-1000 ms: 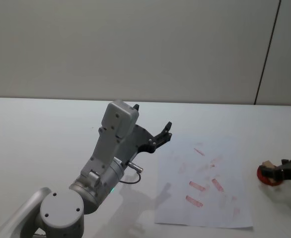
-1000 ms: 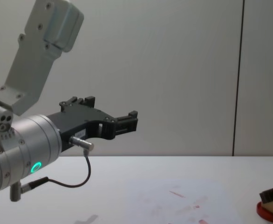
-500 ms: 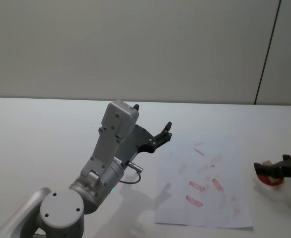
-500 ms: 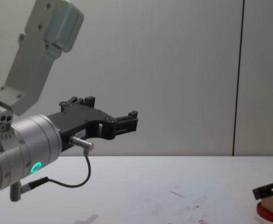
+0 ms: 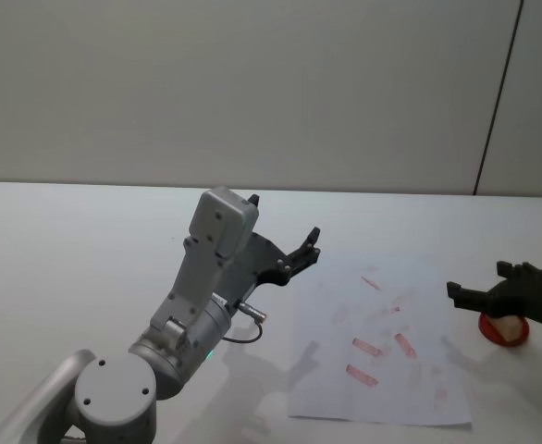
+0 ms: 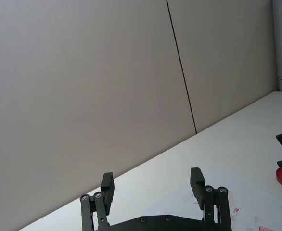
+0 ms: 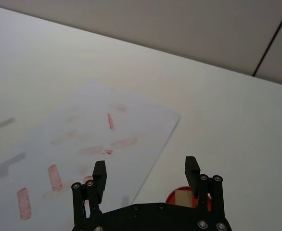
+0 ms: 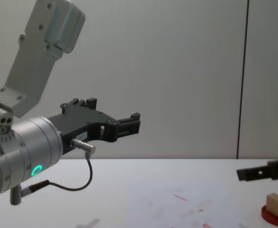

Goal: Use the one hand to pick up the stamp and affix it onto the A4 paper.

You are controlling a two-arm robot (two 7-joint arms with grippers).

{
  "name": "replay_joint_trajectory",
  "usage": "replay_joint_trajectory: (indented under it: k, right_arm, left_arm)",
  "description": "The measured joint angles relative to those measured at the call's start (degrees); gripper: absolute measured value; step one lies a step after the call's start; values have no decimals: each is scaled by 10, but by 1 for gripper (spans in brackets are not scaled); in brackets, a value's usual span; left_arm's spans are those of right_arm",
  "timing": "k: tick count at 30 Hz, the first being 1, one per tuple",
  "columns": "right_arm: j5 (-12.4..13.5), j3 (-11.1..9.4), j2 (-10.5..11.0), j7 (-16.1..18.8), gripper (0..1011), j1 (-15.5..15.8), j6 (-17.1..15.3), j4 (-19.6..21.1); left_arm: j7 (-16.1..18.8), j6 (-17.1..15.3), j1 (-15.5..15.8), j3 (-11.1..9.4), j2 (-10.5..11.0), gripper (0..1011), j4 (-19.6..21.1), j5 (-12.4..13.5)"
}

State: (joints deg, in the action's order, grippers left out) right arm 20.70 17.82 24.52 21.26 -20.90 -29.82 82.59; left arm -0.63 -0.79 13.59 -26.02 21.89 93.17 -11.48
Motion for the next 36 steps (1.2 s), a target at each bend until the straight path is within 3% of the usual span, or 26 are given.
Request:
replay_joint_trajectory:
  k: [12,36]
  right_arm:
    - [24,-2,13,49,1001,19,71,27]
    - [37,-3,20,75,1001,30,108,41]
  left_arm:
    - [0,0,0,0,0,1002,0,0]
    - [0,0,0,0,0,1002,0,0]
